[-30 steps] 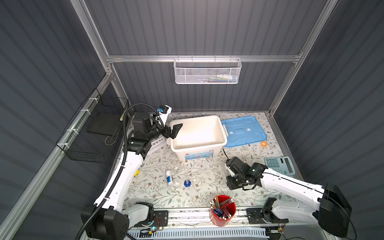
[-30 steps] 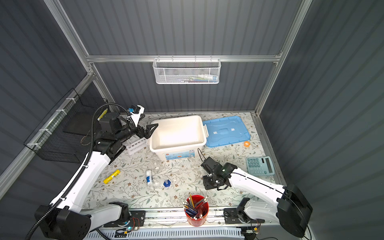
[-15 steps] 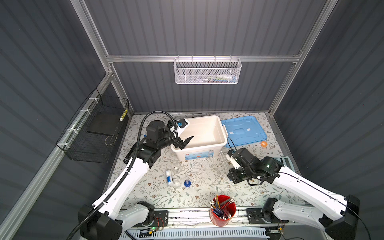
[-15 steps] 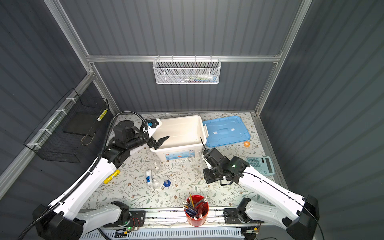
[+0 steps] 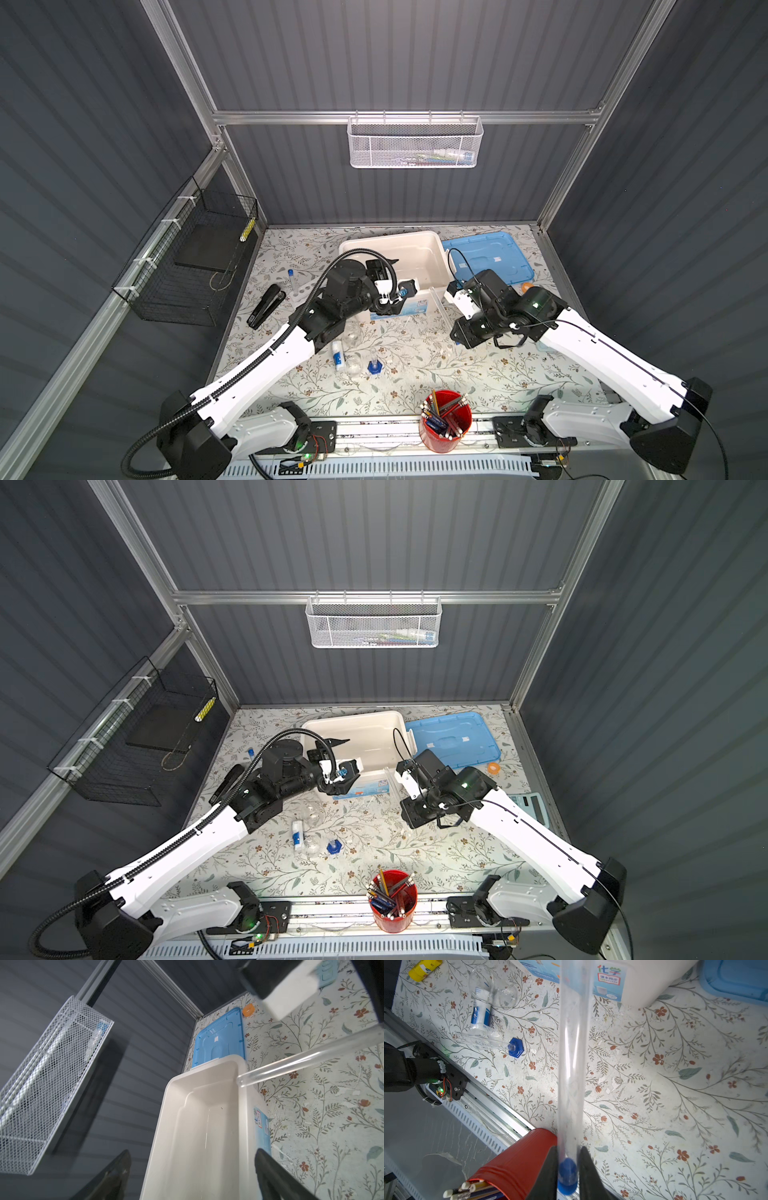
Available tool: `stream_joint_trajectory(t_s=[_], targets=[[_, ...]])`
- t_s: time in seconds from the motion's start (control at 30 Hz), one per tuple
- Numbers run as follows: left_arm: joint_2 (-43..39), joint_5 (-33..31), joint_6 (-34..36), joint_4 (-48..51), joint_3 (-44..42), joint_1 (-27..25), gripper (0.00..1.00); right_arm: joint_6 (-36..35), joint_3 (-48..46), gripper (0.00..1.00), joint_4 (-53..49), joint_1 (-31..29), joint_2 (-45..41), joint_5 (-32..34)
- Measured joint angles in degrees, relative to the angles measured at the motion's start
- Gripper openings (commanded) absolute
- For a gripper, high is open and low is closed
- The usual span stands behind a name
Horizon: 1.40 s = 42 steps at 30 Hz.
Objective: Organize the chemistry lab equipment
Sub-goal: 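Grasp and lift the tube by its cap with the right gripper while the left approaches, then close the left gripper on the tube body while the right gripper holds the cap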
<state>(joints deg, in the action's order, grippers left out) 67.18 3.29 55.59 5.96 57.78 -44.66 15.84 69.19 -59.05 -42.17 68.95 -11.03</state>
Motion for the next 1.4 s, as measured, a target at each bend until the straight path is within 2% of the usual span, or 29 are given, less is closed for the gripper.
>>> stream_joint_trajectory(t_s=[0.2,0.53,1.17,1.4], targets=[[0.8,-5.9,8.4,-2.4,-3.1,-5.3,0.89,-3.3,4.3,0.18,-1.9,2.2,2.2,-4.2],[0.9,-11.5,16.4,-6.7,-7.1,-7.2,0.83,-6.5,7.8,0.18,-4.9,2.8,5.3,-10.0],[3.1,-12.8,18.4,-10.3,-7.3,-10.1,0.78,-10.1,14.1,0.18,-9.8,2.0,10.2,-11.9],[3.9,-13.0,18.4,-11.8,-7.4,-10.2,0.66,-10.6,14.1,0.18,-10.0,1.8,10.3,-12.5]])
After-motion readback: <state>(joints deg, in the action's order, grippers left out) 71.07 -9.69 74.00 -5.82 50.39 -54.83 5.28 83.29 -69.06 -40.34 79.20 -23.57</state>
